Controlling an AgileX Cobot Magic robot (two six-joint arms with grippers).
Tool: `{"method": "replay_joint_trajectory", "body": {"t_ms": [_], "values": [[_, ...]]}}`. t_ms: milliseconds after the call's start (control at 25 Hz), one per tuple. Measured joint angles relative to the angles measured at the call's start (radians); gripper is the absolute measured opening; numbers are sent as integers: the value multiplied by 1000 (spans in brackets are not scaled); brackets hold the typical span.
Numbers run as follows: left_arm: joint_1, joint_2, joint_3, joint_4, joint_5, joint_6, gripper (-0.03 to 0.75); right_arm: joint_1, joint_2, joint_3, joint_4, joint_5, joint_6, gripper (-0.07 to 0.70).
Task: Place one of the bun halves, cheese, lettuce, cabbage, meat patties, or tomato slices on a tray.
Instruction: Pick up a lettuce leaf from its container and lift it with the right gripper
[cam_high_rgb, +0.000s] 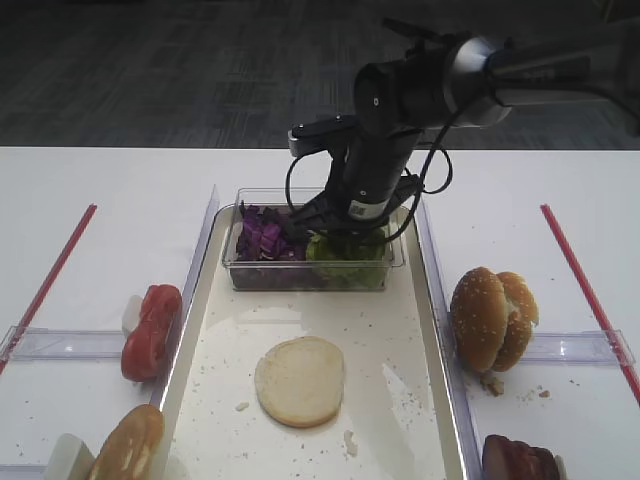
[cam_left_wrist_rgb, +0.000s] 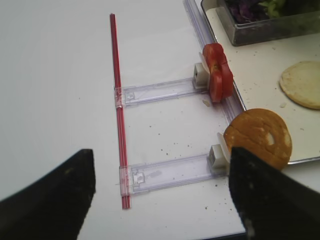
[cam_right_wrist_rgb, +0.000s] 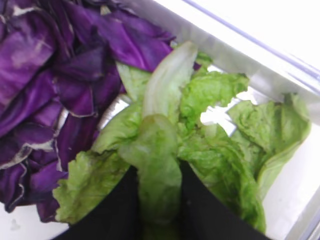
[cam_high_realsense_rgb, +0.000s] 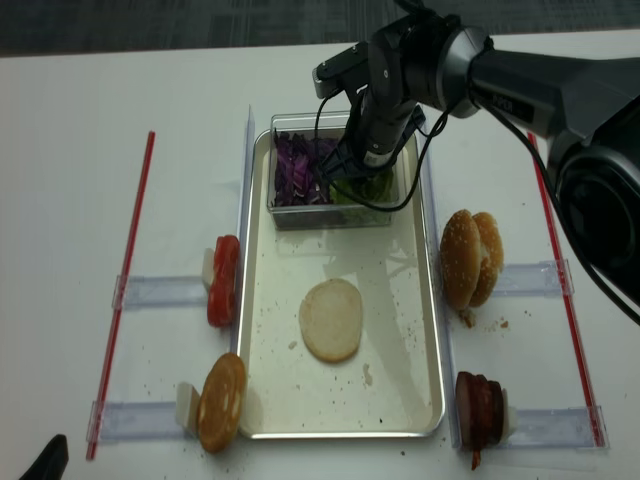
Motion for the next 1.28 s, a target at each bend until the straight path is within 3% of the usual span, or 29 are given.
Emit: {"method": "replay_joint_trajectory", "body": {"t_ms": [160, 440, 1000, 1280], "values": [[0, 0, 0, 0, 0, 0, 509, 0, 0, -40, 0, 27, 4, 119], [0, 0, 0, 0, 0, 0, 509, 0, 0, -63, -3, 69, 4, 71], [0, 0, 0, 0, 0, 0, 509, 0, 0, -65, -16, 92, 4, 66], [0, 0, 0, 0, 0, 0, 509, 0, -30, -111, -25, 172, 2, 66]]}}
